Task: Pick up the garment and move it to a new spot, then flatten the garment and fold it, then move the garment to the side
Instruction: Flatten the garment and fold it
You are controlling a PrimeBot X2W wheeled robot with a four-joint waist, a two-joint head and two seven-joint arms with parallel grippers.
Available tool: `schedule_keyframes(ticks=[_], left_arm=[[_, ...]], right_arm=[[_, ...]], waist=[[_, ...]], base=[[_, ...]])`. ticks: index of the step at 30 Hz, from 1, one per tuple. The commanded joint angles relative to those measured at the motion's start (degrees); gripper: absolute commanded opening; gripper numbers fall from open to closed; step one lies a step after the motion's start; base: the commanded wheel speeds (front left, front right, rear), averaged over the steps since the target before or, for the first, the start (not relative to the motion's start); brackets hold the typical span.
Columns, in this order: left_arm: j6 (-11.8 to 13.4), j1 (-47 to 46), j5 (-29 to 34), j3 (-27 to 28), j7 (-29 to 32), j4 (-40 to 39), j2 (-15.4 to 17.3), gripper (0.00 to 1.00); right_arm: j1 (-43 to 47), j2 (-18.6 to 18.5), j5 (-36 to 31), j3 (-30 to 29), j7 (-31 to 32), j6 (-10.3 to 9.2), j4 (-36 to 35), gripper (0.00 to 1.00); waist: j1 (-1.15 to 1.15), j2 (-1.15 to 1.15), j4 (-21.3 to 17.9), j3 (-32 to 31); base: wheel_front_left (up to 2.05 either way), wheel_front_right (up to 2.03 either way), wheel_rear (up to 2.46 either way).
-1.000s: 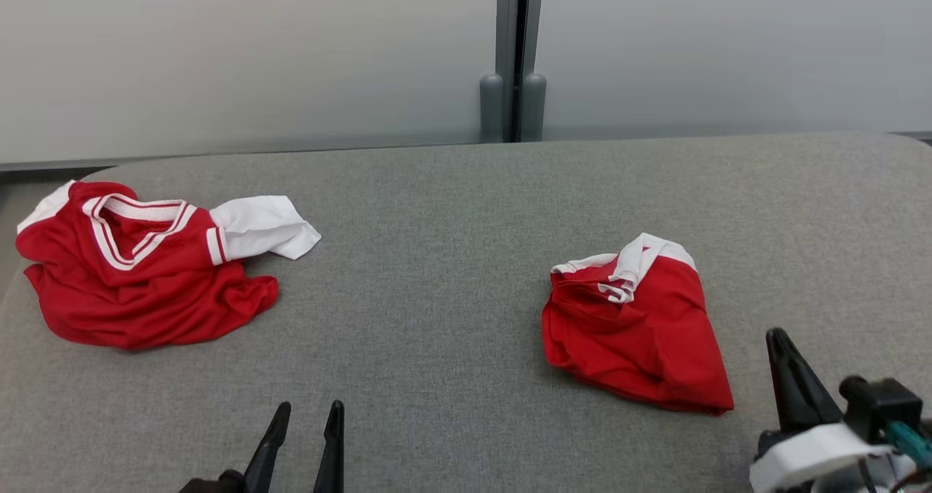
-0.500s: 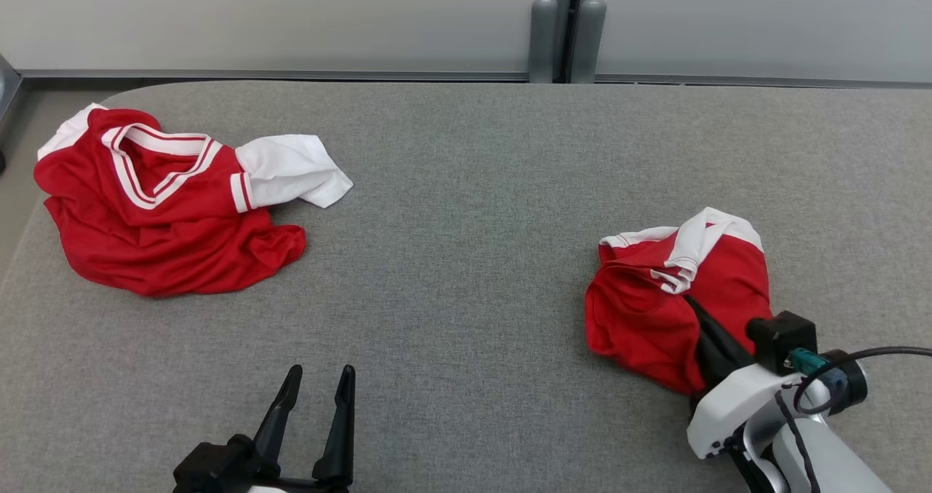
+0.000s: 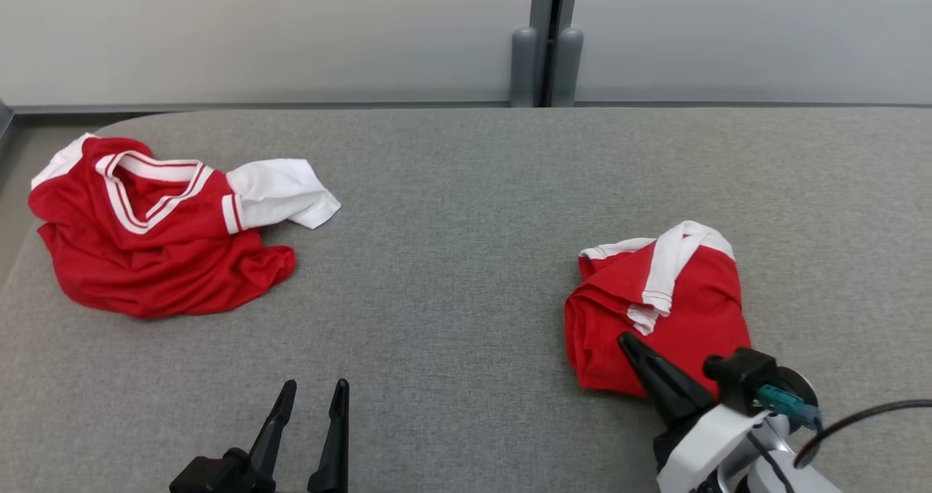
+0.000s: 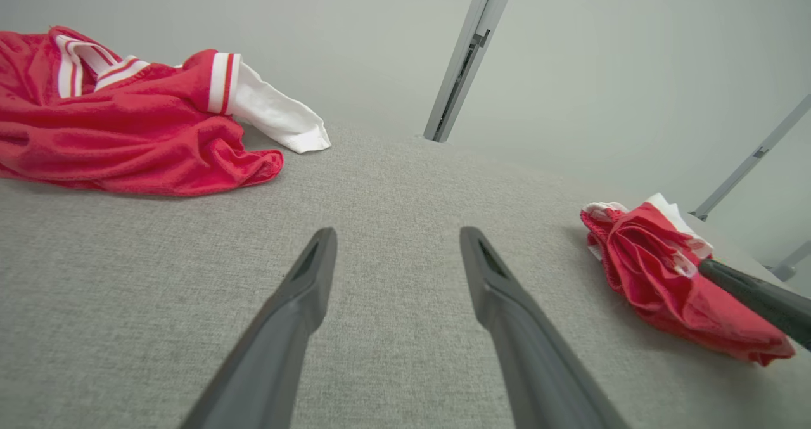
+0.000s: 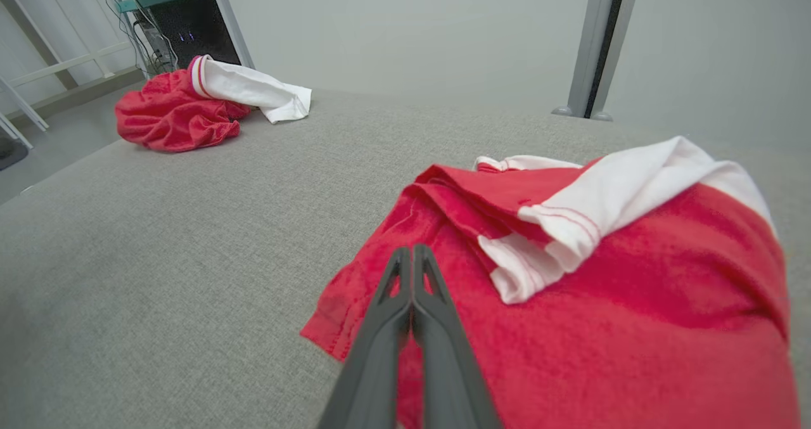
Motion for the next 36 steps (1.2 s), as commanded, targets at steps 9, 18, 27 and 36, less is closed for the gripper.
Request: schedule_keyframes(ticks=[9, 18, 27, 36], left_arm=[[0.69, 3.27, -0.39, 1.53, -0.09, -0.53, 0.20, 1.00], [0.88, 6.29, 0.03, 3.96, -0.09, -1.55, 0.21, 1.00], [1.18, 7.04, -0.27, 5.22, -0.09, -0.63, 0.19, 1.00], [0.67, 4.98, -0.07, 3.95, -0.09, -0.83, 0.18, 1.00]], right_arm=[[9.02, -2.03, -1.84, -9.14, -0.30, -0.01, -9.14, 0.00], [19.04, 0.56, -8.26, -23.22, -0.32, -0.01, -15.14, 1.00], [23.82, 4.82, -10.60, -31.01, -0.31, -0.01, -16.04, 1.00], [15.97, 4.95, -9.76, -28.71, -0.28, -0.01, -10.75, 0.00]], waist=[[0.00, 0.00, -4.69, -5.61], [0.00, 0.00, -6.89, -7.94], [0.00, 0.00, -4.90, -8.74], [0.00, 0.00, -3.24, -6.12]], base=[[0.00, 0.00, 0.00], [0.00, 0.00, 0.00], [0.00, 0.00, 0.00], [0.00, 0.00, 0.00]])
